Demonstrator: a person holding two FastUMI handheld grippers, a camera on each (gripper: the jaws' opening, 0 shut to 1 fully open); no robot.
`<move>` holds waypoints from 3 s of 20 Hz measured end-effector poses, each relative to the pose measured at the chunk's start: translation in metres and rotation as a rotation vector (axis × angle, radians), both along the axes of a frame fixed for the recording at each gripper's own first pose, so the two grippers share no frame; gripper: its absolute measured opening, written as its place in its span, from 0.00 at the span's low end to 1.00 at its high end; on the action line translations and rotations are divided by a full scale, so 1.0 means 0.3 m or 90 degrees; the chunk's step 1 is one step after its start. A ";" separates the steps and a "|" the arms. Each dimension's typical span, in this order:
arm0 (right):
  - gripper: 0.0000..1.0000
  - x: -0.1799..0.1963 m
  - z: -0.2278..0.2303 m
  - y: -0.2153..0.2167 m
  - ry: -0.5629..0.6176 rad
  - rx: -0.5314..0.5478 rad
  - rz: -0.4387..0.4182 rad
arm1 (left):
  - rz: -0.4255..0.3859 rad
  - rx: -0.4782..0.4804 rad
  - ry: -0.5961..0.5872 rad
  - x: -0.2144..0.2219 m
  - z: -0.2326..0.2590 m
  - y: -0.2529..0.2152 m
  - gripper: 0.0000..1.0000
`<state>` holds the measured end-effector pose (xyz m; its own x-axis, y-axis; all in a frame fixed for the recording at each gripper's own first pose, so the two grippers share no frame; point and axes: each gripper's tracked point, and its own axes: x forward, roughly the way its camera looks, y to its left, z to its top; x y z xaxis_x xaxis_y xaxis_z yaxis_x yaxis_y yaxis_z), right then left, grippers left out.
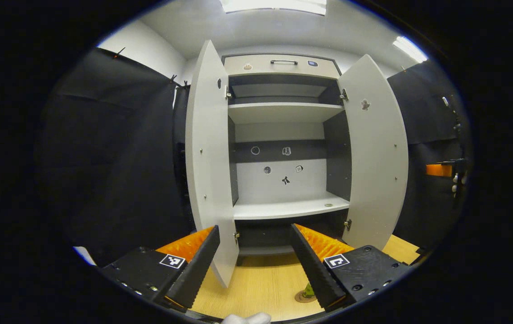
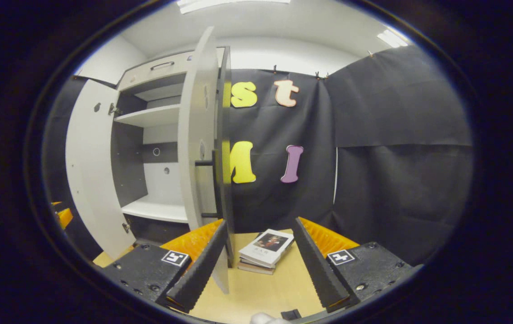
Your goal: Grasp the bottle in the cabinet with the left hand and place it on the coaster, then close the right door with the right hand and the left door with the left hand.
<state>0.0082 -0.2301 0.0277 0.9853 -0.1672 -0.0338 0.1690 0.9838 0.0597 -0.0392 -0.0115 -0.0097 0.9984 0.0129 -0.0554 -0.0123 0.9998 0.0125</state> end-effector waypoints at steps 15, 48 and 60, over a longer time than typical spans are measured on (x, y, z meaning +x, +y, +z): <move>0.95 0.306 0.133 0.031 -0.030 -0.010 0.144 | 0.079 -0.002 -0.028 -0.118 0.114 -0.131 0.96; 0.95 0.245 0.003 0.755 0.021 -0.034 0.242 | 0.044 -0.012 -0.002 0.003 -0.010 0.250 0.96; 0.95 0.051 -0.262 0.853 0.120 -0.014 0.202 | 0.107 0.034 -0.022 0.165 0.016 0.719 0.96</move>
